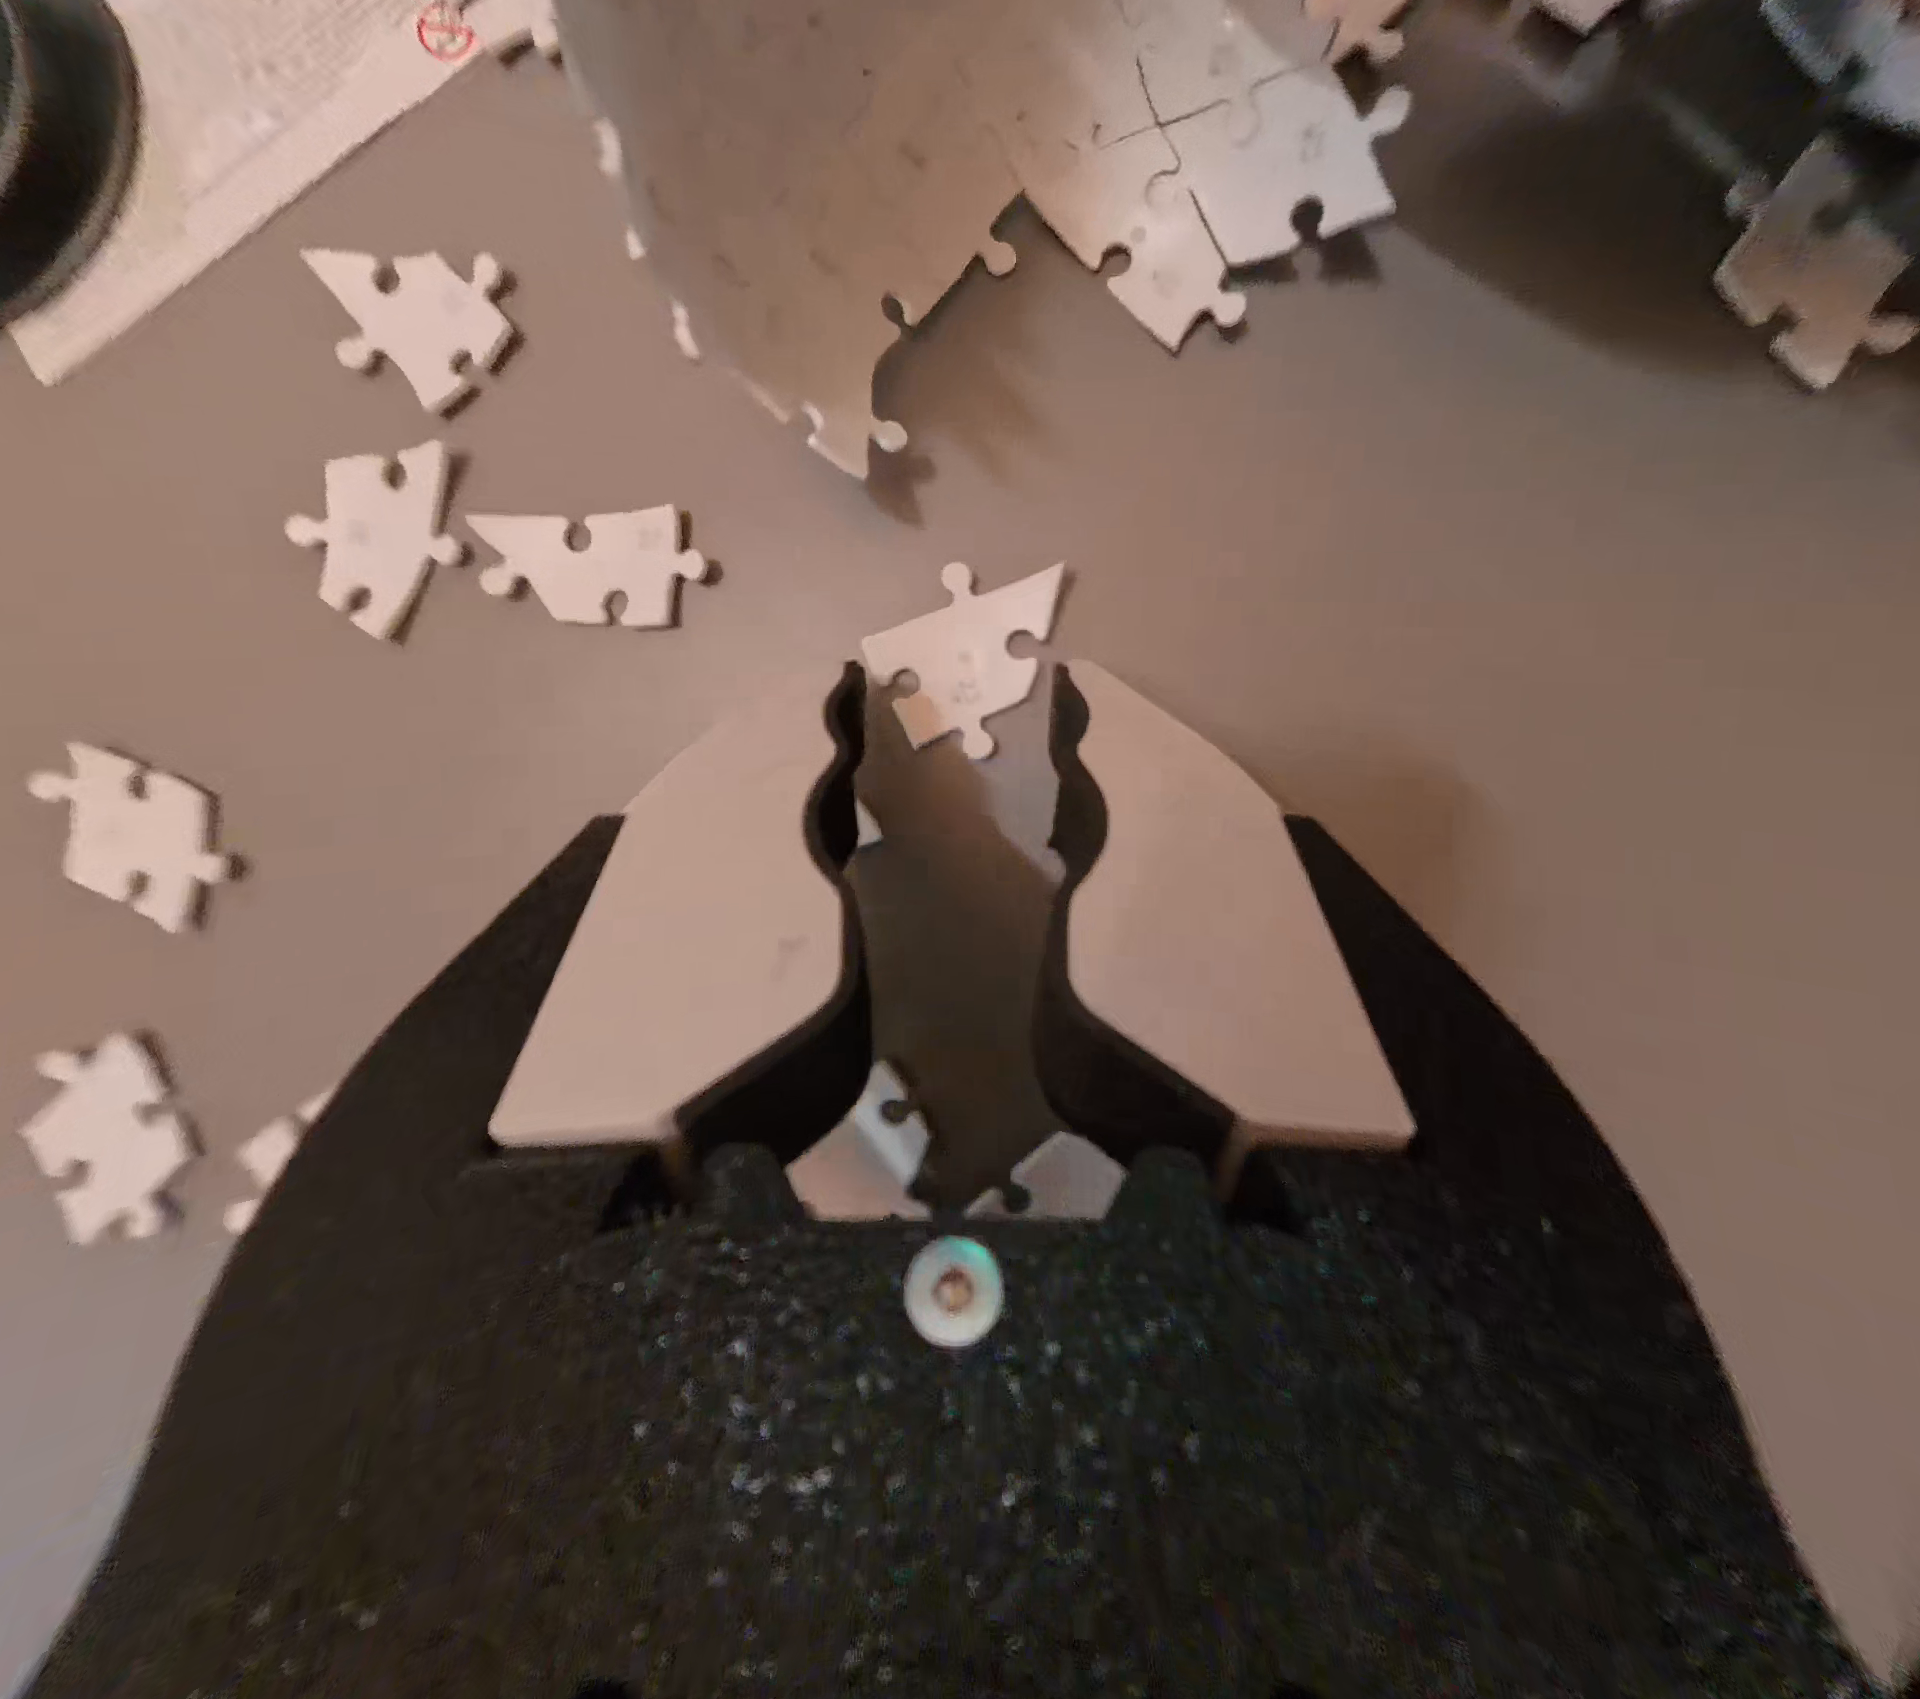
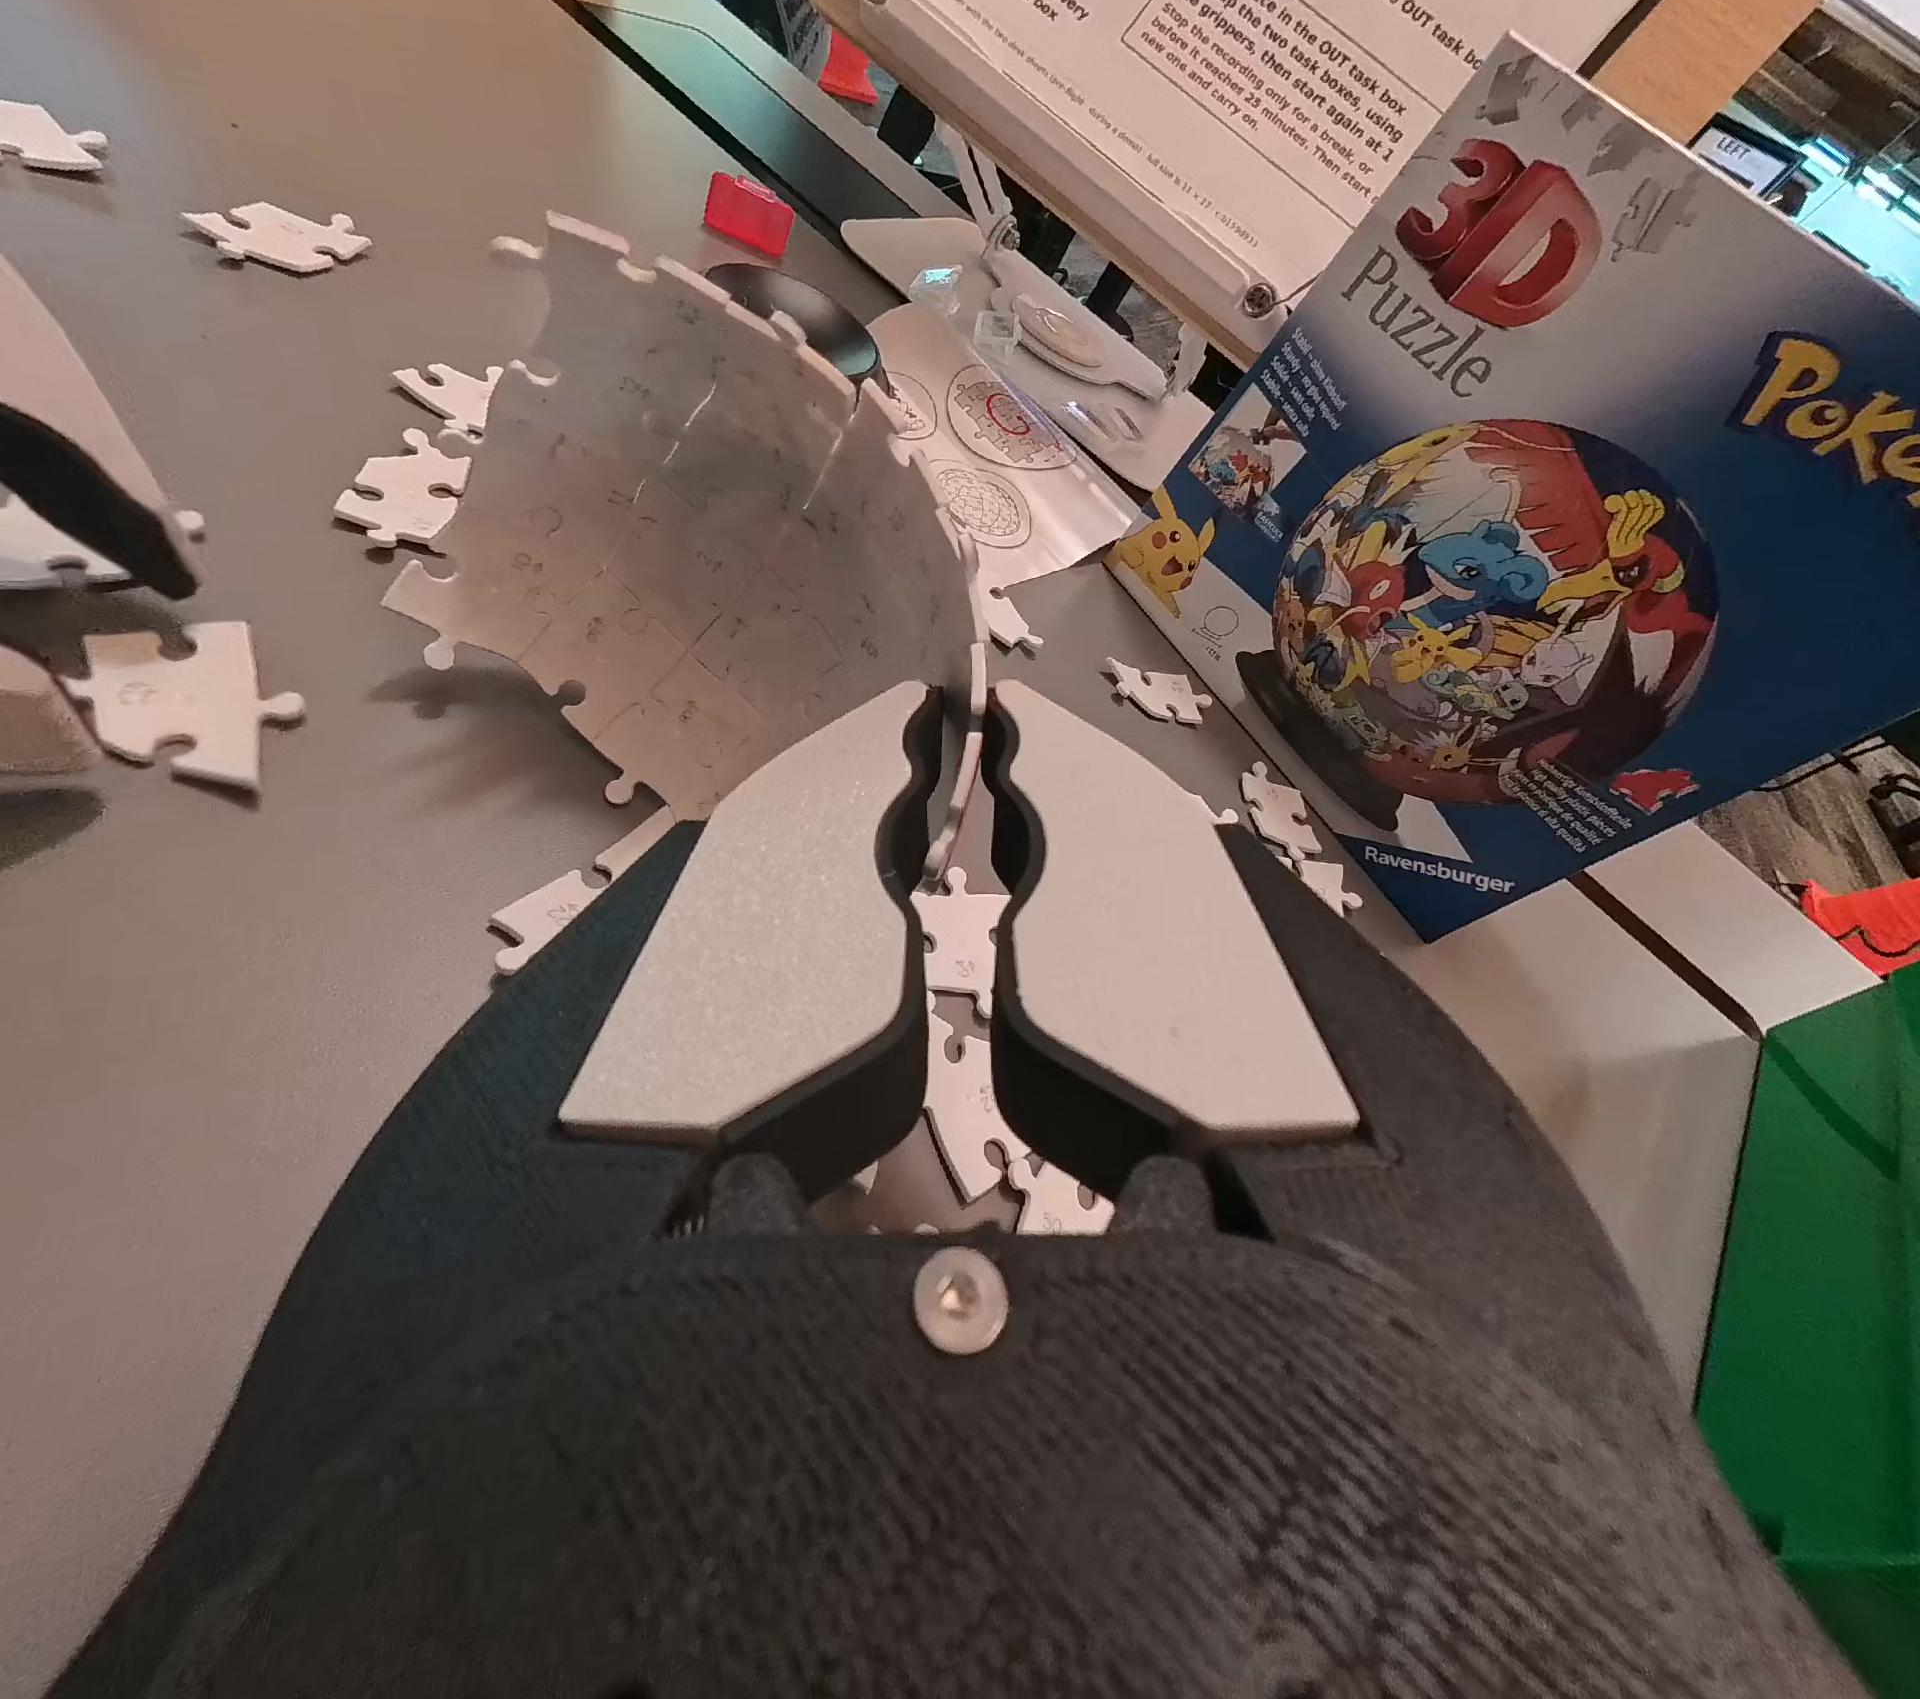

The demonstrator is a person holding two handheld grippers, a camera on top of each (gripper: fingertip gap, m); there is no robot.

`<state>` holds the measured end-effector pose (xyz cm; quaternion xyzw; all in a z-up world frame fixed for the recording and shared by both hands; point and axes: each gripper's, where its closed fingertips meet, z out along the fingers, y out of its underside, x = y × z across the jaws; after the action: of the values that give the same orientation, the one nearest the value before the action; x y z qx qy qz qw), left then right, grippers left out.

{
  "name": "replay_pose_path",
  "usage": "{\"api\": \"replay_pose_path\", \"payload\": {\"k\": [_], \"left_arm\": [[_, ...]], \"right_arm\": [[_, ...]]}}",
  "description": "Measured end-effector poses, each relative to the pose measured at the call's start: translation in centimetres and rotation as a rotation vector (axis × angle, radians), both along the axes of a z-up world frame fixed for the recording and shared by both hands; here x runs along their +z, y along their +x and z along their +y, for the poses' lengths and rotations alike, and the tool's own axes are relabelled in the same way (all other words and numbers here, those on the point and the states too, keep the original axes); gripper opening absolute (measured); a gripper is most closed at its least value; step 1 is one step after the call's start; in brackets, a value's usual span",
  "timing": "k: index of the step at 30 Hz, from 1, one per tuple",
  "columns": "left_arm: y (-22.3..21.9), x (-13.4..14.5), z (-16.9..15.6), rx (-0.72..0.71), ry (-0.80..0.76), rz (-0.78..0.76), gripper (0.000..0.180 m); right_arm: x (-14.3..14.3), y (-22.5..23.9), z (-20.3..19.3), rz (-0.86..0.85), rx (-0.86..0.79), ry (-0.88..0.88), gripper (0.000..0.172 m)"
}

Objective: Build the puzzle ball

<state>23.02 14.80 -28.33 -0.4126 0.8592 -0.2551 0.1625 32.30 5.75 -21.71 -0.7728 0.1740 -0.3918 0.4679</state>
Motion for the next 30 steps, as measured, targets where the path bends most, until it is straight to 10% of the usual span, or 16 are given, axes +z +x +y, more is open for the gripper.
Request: {"api": "replay_pose_path", "payload": {"k": [30], "left_arm": [[0.5,-0.7,0.5,0.09,-0.025,0.081,0.014]], "right_arm": [[0.0,0.0,0.1,-0.003,0.004,-0.001,0.006]]}}
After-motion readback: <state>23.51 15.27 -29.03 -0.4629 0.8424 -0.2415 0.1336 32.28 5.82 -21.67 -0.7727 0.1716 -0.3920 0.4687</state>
